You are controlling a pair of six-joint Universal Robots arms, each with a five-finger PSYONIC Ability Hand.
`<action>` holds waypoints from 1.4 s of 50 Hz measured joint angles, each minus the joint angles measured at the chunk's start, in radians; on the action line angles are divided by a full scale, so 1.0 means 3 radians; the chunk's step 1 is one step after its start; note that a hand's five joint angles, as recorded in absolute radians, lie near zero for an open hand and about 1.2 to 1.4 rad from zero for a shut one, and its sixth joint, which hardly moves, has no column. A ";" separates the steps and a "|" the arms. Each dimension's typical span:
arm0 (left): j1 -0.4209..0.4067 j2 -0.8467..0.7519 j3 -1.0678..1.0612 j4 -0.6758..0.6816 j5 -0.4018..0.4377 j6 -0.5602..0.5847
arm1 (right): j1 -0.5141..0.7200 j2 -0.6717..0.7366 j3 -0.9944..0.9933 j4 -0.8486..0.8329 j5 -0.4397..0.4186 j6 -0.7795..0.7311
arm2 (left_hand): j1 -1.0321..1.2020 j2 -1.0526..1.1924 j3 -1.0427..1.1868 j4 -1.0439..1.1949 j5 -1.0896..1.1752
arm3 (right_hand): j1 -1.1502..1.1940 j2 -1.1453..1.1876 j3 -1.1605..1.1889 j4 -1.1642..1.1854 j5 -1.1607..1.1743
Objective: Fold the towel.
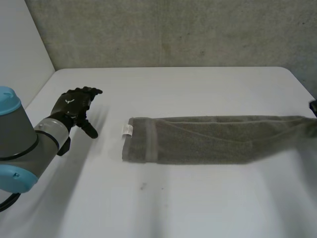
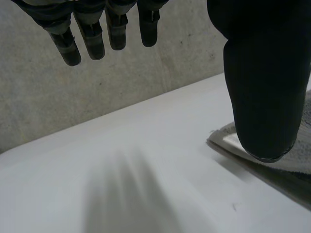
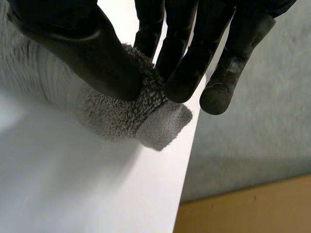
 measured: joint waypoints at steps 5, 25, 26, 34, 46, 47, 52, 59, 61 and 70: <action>-0.0008 0.0063 0.0006 -0.0004 -0.0001 -0.0021 | 0.0557 0.0006 -0.0353 0.0096 0.0157 0.0162 | 0.0000 0.0000 0.0000 0.0000 0.0000 | 0.0005 0.0000 0.0000 0.0000 0.0000; -0.0028 0.0115 0.0001 -0.0009 -0.0001 -0.0097 | 0.3325 0.1205 -0.1795 0.0077 0.0563 0.0261 | -0.0019 -0.0002 0.0000 -0.0003 0.0000 | 0.0013 0.0000 0.0000 0.0000 0.0000; -0.0028 0.0115 0.0002 -0.0009 -0.0001 -0.0097 | 0.3362 0.1239 -0.1814 0.0077 0.0556 0.0258 | -0.0019 -0.0002 0.0000 -0.0003 0.0000 | 0.0013 0.0000 0.0000 0.0000 0.0000; -0.0035 0.0113 -0.0002 -0.0009 0.0001 -0.0093 | 0.3603 0.1530 -0.1908 0.0082 0.0374 0.0205 | -0.0019 -0.0003 0.0000 -0.0003 0.0000 | 0.0014 0.0000 0.0000 0.0000 0.0000; -0.0041 0.0115 0.0012 0.0006 0.0004 -0.0094 | 0.3568 0.1354 -0.1783 0.0109 0.0146 0.0218 | -0.0019 -0.0003 0.0000 -0.0004 0.0000 | -0.2458 -0.2504 -0.2382 -0.2421 -0.2512; -0.0042 0.0115 0.0013 0.0006 0.0004 -0.0094 | 0.3565 0.1336 -0.1770 0.0109 0.0147 0.0220 | -0.0019 -0.0003 0.0000 -0.0004 0.0000 | -0.2650 -0.2699 -0.2634 -0.2670 -0.2782; -0.0060 0.0112 0.0034 0.0007 0.0001 -0.0095 | 0.3416 0.0962 -0.1394 0.0107 0.0211 0.0256 | -0.0019 -0.0003 0.0000 -0.0004 0.0000 | -0.3549 -0.3569 -0.3647 -0.3605 -0.3655; -0.0217 0.0075 0.0061 0.0013 0.0002 -0.0085 | 0.2833 0.0148 -0.0343 0.0009 0.0262 0.0523 | -0.0019 -0.0003 0.0000 -0.0003 0.0000 | -0.3596 -0.3569 -0.3647 -0.3605 -0.3655; -0.0296 0.0045 0.0064 0.0015 0.0002 -0.0075 | 0.2614 -0.0081 0.0006 -0.0066 0.0257 0.0641 | -0.0019 -0.0003 0.0000 -0.0003 0.0000 | -0.3597 -0.3569 -0.3646 -0.3605 -0.3654; -0.0600 -0.0156 0.0071 0.0032 -0.0010 -0.0040 | 0.1958 -0.0468 0.0967 -0.0454 0.0099 0.0845 | -0.0019 -0.0003 0.0000 -0.0003 0.0000 | -0.3128 -0.3134 -0.3214 -0.3221 -0.3163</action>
